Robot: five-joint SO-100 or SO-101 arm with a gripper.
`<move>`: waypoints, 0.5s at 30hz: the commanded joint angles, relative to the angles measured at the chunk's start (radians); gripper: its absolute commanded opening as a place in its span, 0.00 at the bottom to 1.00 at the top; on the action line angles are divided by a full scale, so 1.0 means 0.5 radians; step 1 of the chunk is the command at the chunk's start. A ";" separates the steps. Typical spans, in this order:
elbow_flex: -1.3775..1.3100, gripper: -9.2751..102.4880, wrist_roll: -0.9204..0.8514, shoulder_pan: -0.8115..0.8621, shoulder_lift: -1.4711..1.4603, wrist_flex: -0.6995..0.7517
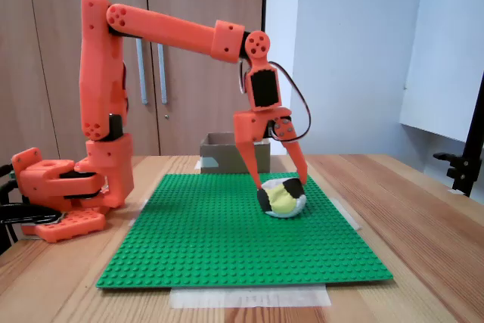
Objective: Pick the ball and put it in the box.
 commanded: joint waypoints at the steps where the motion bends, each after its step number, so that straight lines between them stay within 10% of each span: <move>1: 0.031 0.40 -0.037 0.012 0.015 -0.077; 15: 0.190 0.37 -0.055 0.021 0.015 -0.310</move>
